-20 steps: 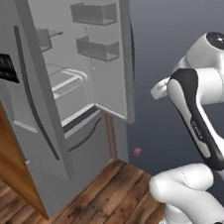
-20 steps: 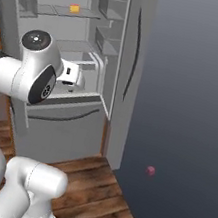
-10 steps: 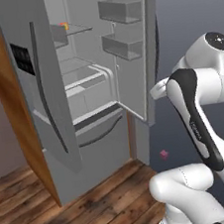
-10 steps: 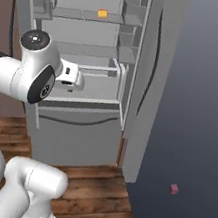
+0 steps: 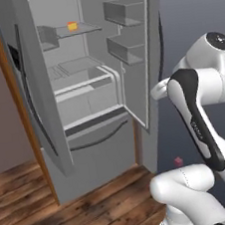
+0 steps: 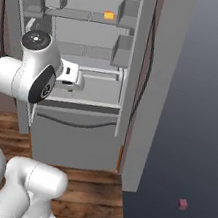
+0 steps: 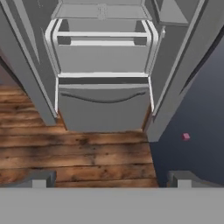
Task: Take the cheese, chicken drumstick, and carrot from the fridge and place them on the plate on the dining counter to create an appetizer plate.
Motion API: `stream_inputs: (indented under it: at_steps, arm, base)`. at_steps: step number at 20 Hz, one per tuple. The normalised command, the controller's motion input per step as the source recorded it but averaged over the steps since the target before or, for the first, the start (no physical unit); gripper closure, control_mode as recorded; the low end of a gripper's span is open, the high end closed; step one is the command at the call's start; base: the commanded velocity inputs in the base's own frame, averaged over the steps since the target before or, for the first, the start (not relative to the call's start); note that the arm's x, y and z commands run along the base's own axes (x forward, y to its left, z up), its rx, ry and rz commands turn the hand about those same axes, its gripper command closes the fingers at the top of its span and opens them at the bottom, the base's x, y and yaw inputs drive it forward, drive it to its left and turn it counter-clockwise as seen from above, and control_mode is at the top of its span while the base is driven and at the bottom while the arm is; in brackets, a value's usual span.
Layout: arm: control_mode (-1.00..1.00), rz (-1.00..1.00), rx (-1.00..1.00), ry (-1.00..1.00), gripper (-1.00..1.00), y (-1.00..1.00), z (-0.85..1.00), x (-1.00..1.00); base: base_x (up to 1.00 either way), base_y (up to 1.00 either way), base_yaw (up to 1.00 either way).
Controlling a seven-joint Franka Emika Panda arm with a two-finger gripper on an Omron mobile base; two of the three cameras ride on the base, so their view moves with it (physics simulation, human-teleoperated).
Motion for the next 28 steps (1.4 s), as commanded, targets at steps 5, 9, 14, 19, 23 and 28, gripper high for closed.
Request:
stream_inputs:
  at_steps: [5,9,14,19,23,28]
  arm:
    - [1.0,0.0,0.0,0.0,-1.0,0.0,0.0,0.0]
    - [1.0,0.0,0.0,0.0,-1.0,0.0,0.0,0.0]
    - [1.0,0.0,0.0,0.0,-1.0,0.0,0.0,0.0]
    - [1.0,0.0,0.0,0.0,-1.0,0.0,0.0,0.0]
    - [1.0,0.0,0.0,0.0,-1.0,0.0,0.0,0.0]
    - [1.0,0.0,0.0,0.0,-1.0,0.0,0.0,0.0]
  base:
    - [0.13,-0.02,0.2]
    - [0.12,0.0,0.23]
    - [0.1,-0.07,0.24]
    - [0.1,-0.21,0.23]
    - [0.08,-0.26,0.23]
    - [0.13,-0.4,0.17]
